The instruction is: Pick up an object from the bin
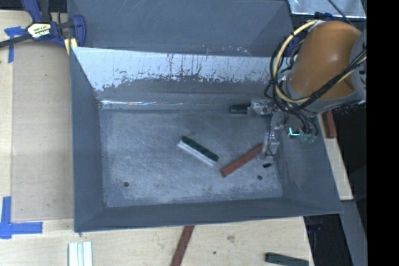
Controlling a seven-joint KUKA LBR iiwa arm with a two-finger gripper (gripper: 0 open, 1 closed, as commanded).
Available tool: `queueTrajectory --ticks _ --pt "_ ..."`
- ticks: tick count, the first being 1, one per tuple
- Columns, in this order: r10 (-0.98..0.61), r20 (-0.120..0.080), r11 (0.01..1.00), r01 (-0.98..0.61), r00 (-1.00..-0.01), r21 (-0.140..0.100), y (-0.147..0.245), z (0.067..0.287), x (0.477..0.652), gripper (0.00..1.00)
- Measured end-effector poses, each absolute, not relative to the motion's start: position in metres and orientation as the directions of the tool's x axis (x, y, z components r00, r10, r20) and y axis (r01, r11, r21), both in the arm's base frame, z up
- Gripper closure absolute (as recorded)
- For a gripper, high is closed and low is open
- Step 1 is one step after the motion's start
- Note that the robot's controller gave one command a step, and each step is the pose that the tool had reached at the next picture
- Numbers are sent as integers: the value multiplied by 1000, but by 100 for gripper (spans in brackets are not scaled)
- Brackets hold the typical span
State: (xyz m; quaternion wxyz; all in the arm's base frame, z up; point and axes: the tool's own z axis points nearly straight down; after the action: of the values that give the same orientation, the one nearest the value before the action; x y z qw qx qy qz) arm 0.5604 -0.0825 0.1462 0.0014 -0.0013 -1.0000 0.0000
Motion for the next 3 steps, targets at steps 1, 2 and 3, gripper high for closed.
queueTrajectory --ticks 1,2,3 --pt "1 -4 1000 1 -1000 -1 -82 149 562 0" --pt "-135 -3 991 -135 -991 -1 -50 72 541 100" --pt "-136 -3 991 -136 -991 -1 -50 72 541 100"
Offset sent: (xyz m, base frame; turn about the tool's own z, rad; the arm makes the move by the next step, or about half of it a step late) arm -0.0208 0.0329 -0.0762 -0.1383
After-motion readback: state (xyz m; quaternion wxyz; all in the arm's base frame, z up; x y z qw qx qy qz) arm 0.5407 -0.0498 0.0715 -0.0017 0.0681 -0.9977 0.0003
